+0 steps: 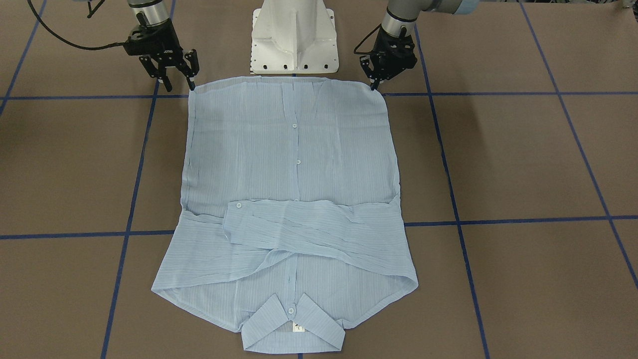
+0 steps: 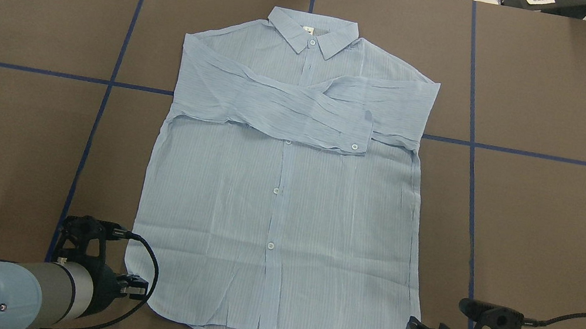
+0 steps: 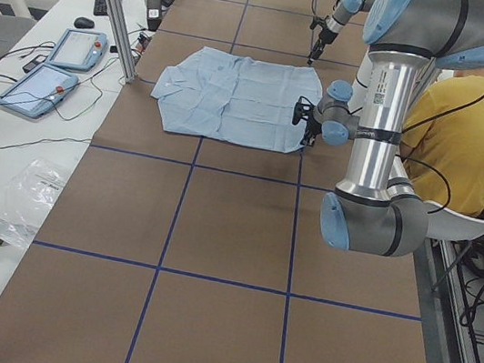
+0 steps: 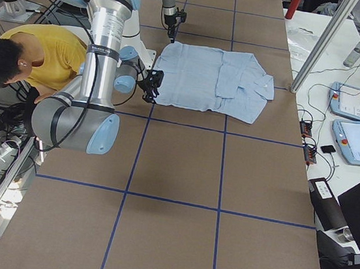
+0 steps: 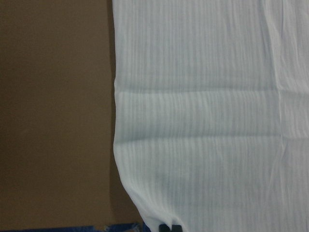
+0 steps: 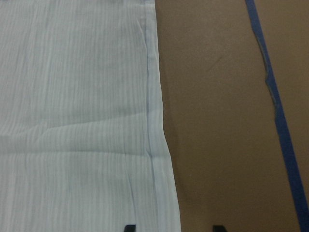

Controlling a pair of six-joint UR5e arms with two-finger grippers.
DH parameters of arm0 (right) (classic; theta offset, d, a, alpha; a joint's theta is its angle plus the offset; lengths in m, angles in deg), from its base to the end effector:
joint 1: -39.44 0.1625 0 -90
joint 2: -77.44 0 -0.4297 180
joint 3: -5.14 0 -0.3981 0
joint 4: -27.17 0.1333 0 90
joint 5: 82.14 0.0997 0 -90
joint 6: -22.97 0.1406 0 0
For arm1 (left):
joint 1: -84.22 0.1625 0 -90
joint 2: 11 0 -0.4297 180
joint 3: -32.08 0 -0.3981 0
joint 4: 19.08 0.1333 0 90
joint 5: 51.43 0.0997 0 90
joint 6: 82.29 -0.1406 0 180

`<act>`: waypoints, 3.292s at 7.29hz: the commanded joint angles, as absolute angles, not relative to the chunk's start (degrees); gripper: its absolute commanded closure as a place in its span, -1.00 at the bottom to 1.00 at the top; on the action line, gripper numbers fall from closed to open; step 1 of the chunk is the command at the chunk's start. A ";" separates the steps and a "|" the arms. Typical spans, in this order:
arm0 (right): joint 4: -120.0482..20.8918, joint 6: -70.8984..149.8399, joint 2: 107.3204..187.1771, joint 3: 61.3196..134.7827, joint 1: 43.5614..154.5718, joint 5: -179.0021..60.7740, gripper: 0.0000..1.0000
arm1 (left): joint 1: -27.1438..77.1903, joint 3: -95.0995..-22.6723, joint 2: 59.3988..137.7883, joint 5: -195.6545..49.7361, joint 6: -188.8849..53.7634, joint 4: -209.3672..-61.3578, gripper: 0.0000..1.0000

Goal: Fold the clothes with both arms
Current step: 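Grasp the shirt hem corners with the left and right grippers, then lift the hem with both grippers and fold it toward the collar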

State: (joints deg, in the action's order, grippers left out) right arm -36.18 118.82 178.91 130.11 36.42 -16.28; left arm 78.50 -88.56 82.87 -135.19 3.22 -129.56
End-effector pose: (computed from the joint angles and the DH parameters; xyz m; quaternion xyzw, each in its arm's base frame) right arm -0.4515 -0.1672 0.4305 0.1568 -0.4278 0.1105 0.8833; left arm 0.5113 -0.2005 0.3642 0.0891 0.4549 -0.0346 0.8854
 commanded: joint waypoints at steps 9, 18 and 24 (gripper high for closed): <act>-36.46 119.03 176.32 125.73 32.76 -20.61 0.16 | 78.51 -89.56 82.60 -134.75 3.23 -129.47 1.00; -39.52 119.12 179.90 137.55 33.28 -20.97 1.00 | 78.77 -97.34 81.82 -135.80 2.52 -124.77 1.00; -55.96 118.77 182.65 159.66 30.62 -9.10 1.00 | 81.78 -118.31 82.25 -145.73 2.35 -104.45 1.00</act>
